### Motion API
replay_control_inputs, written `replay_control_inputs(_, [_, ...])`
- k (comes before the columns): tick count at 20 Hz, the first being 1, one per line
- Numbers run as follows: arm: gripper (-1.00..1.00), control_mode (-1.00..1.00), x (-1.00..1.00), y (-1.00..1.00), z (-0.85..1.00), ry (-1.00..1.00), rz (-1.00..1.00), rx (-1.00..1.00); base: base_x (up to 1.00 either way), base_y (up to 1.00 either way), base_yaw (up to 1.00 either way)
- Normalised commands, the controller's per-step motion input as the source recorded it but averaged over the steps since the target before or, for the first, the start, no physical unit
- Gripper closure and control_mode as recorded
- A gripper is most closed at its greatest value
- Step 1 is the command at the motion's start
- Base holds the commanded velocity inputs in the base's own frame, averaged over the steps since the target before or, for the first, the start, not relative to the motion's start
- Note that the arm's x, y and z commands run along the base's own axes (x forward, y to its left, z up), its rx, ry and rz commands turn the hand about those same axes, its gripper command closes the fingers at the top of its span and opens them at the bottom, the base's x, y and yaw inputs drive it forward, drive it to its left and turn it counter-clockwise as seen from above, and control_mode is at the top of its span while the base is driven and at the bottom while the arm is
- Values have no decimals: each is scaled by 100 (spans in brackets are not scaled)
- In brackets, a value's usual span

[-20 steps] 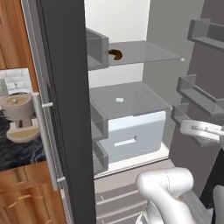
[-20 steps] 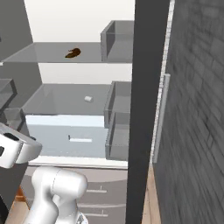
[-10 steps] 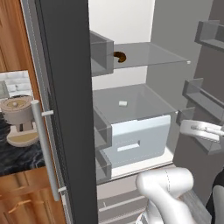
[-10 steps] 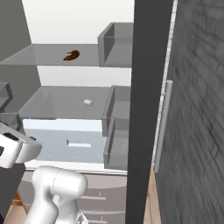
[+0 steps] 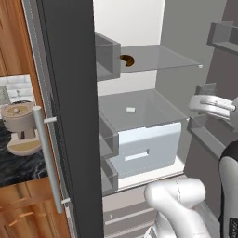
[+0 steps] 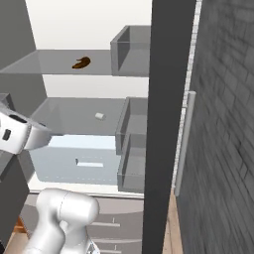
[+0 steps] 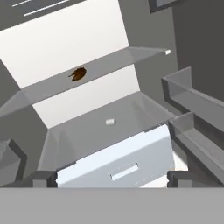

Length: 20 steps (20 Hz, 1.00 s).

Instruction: Pick up the tangerine and banana from the fridge and place one fruit on each plate on the dining counter.

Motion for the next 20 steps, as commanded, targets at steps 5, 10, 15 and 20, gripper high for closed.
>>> replay_control_inputs(5, [-100,-100,62,6,70,0,0,-6,0,0,0])
replay_control_inputs(10, [-100,-100,68,14,38,0,0,-12,0,0,0])
replay_control_inputs(15, [-100,-100,67,1,5,-3,1,-11,0,0,0])
replay_control_inputs(20, [-100,-100,68,4,-12,0,6,-6,0,0,0])
